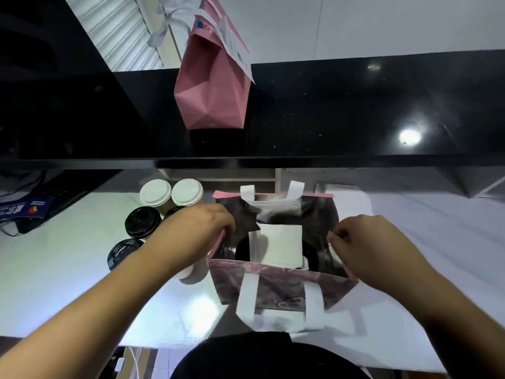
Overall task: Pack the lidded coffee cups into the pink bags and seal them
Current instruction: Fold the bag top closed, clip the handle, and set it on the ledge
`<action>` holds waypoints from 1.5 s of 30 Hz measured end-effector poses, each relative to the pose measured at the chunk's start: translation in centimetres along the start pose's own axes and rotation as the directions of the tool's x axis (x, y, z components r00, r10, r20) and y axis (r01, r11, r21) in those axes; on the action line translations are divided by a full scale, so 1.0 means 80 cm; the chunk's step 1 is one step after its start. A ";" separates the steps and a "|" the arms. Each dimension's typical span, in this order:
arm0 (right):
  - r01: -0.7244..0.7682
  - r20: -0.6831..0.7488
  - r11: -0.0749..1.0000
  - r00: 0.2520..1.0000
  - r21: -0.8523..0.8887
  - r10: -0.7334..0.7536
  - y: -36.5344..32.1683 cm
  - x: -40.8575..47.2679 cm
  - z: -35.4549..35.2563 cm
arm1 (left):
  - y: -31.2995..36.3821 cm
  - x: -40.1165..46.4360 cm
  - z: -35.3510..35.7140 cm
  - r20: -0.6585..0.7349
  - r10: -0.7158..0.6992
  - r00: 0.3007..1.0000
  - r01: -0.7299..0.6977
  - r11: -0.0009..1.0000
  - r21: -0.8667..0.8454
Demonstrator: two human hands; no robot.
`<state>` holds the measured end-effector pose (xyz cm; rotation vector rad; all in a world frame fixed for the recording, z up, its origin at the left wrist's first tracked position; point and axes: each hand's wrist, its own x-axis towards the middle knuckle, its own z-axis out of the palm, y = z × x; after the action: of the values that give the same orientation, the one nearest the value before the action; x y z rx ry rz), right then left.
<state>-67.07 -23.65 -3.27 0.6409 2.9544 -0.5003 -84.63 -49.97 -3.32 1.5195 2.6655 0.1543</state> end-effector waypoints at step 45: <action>-0.004 -0.108 0.874 0.992 0.485 0.065 0.007 -0.005 0.075 | -0.036 -0.014 0.056 0.169 -0.209 0.963 0.264 0.610 -0.747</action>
<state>-66.40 -25.33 -9.04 0.7853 2.9247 -1.2671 -86.07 -52.16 -8.08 0.8493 2.2059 1.0482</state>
